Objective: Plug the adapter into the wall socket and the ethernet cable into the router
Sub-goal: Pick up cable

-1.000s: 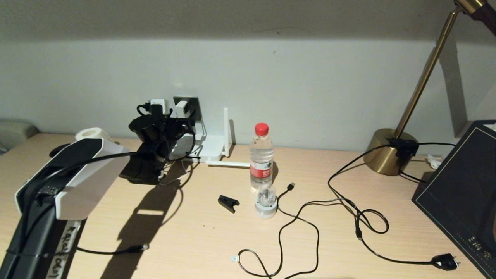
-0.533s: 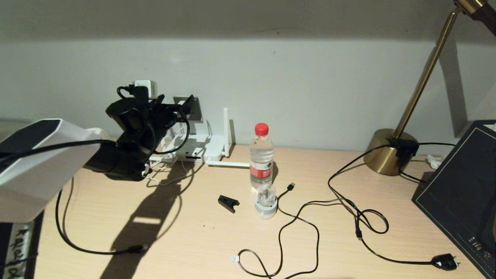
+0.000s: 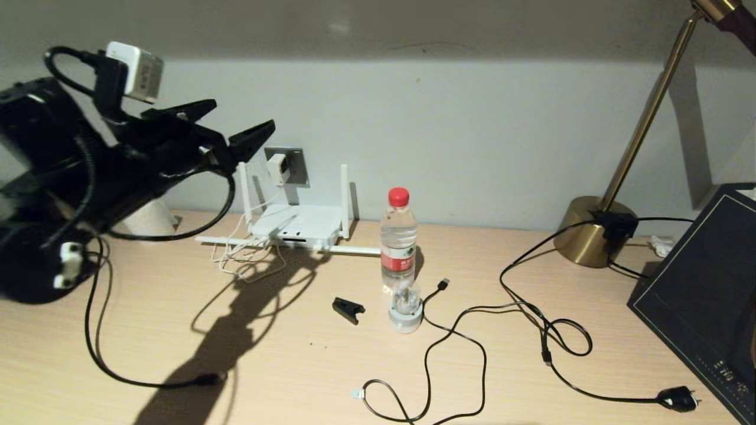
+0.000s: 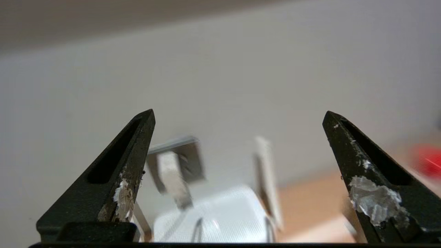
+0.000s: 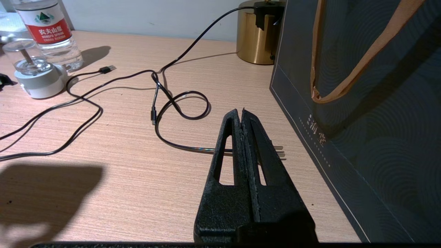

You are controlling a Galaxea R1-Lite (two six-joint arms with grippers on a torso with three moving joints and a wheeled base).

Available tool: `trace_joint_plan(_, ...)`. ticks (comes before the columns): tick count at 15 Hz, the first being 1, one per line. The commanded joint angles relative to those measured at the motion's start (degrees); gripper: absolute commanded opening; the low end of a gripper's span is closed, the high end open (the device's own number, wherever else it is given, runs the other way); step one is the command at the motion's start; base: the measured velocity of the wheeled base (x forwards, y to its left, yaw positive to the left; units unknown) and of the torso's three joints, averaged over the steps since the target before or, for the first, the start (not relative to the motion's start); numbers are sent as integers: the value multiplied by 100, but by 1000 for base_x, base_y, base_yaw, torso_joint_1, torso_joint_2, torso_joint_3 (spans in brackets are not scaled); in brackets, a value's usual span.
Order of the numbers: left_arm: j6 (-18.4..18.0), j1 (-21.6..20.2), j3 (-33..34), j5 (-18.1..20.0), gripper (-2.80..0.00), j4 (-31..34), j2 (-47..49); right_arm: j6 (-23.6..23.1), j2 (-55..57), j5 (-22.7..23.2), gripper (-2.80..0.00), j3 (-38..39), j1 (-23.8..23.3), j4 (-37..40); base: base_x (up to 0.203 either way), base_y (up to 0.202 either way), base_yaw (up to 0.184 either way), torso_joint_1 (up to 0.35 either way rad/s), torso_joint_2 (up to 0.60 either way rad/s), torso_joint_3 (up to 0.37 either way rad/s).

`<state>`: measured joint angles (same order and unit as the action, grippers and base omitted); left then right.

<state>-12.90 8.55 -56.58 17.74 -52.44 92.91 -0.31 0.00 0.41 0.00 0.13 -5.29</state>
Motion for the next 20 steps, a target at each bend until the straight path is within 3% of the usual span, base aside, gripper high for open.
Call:
trace_joint_plan(1, -771, -8, 771, 668, 0, 2105, -2088, -4, 9, 2, -280, 202, 4, -8, 0, 0, 0, 0, 0, 0)
trace_joint_plan(4, -2283, 6, 1275, 1159, 0, 6231, -3523, -4, 9, 2, -280, 202, 4, -7, 0, 0, 0, 0, 0, 0)
trace_joint_plan(5, -2953, 12, 1359, 1254, 0, 7252, -3778, -4, 9, 2, -280, 202, 4, -13, 0, 0, 0, 0, 0, 0)
trace_joint_plan(7, -4508, 18, 1466, 1352, 0, 8569, -3908, -4, 9, 2, -280, 202, 4, -7, 0, 0, 0, 0, 0, 0)
trace_joint_plan(10, -5958, -39, 1397, 880, 0, 9057, -3065, -4, 9, 2, -280, 202, 4, -7, 0, 0, 0, 0, 0, 0)
trace_joint_plan(12, -6709, -109, 1257, 652, 0, 9115, -2342, -4, 9, 2, -280, 202, 4, -7, 0, 0, 0, 0, 0, 0)
trace_joint_plan(14, -7123, -155, 1120, 538, 0, 9146, -1736, -4, 9, 2, -280, 202, 4, -7, 0, 0, 0, 0, 0, 0)
trace_joint_plan(17, -7396, -619, 641, 203, 0, 9367, -1132, -4, 9, 2, -280, 202, 4, -7, 0, 0, 0, 0, 0, 0)
trace_joint_plan(20, -8332, -1096, -74, 118, 0, 9830, -344, -4, 9, 2, -280, 202, 4, -7, 0, 0, 0, 0, 0, 0)
